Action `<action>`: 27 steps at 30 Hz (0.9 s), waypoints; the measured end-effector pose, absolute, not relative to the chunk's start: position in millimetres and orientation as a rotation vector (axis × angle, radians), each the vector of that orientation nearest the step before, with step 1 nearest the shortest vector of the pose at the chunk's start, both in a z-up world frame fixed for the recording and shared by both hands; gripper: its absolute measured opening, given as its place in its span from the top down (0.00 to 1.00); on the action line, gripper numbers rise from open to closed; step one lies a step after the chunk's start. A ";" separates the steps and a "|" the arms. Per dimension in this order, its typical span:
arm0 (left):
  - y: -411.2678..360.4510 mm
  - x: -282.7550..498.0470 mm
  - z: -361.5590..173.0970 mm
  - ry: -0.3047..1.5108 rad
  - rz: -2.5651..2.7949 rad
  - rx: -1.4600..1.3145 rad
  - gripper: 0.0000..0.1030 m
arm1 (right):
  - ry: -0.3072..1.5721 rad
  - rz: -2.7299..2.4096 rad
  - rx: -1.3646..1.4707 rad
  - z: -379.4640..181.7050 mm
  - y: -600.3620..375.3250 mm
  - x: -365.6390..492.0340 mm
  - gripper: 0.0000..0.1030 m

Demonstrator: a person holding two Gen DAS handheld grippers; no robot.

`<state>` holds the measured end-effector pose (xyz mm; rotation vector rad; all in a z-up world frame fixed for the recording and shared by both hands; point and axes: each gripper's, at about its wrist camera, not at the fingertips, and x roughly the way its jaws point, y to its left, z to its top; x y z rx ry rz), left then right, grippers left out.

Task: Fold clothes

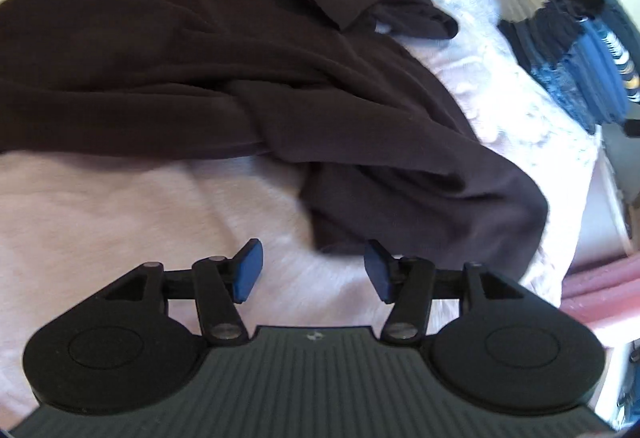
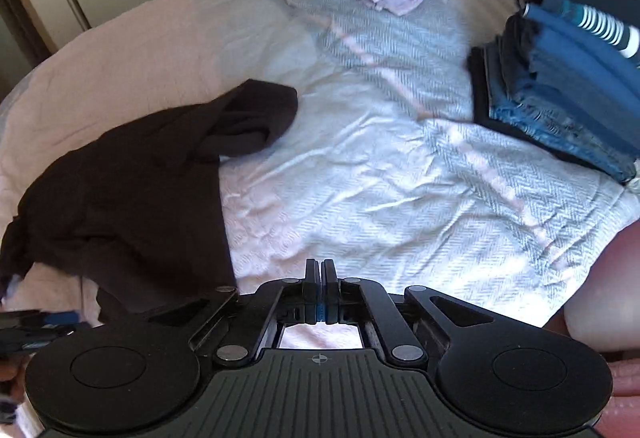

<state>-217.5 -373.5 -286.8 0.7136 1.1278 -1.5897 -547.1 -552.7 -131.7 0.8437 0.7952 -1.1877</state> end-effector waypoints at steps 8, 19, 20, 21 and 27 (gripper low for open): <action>-371.6 -231.4 -284.2 1.075 -1.565 0.705 0.97 | 0.856 -0.831 0.992 -220.2 -545.2 -531.7 0.85; -275.6 -222.8 -180.8 0.896 -1.557 0.864 0.97 | 0.679 -0.558 1.331 -324.2 -543.2 -505.6 0.36; -268.1 -228.9 -176.8 0.897 -1.566 0.879 0.97 | 0.670 -0.537 1.361 -327.1 -541.8 -503.9 0.45; -260.6 -235.0 -172.9 0.898 -1.574 0.894 0.97 | 0.661 -0.515 1.391 -330.0 -540.3 -502.2 0.47; -225.0 -254.3 -183.1 0.960 -1.553 0.982 0.97 | 0.718 -0.494 1.391 -334.9 -521.5 -503.8 0.47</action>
